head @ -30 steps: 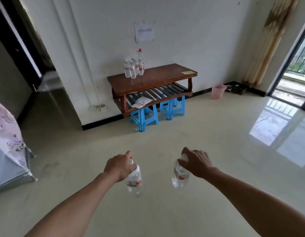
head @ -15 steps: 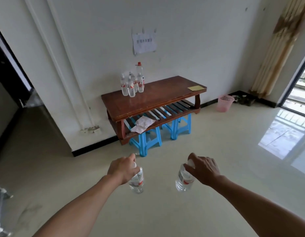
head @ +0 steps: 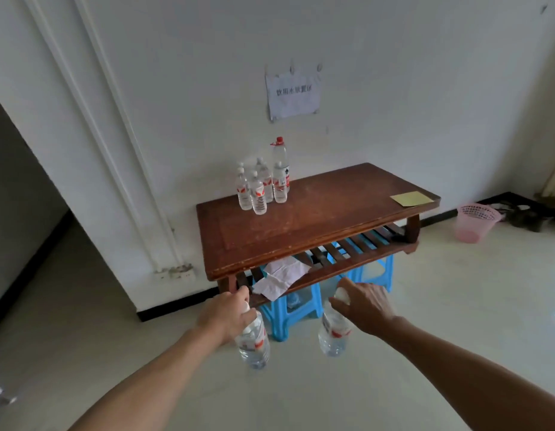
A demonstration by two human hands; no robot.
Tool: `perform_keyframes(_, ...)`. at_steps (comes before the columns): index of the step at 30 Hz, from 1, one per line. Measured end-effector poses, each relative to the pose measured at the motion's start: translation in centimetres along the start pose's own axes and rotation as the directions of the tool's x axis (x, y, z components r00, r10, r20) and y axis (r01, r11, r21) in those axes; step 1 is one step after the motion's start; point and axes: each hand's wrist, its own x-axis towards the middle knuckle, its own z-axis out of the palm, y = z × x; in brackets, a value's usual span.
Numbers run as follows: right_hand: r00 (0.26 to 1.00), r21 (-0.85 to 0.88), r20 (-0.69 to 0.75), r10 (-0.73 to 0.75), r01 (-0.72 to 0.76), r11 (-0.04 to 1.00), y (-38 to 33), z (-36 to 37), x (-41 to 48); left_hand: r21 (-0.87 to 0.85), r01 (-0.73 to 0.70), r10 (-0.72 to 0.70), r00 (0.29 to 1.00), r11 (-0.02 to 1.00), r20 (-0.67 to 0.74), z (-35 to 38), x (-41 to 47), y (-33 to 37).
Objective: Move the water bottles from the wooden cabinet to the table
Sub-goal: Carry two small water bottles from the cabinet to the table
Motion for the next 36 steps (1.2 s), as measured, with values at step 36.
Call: perform_keyframes(36,0.986,-0.037,0.083,-0.142,0.146,0.989,4.7,11.4,64.8,-0.061,0.162,-0.168,0.979,0.985,-0.118,-2.3,58.5,-17.8)
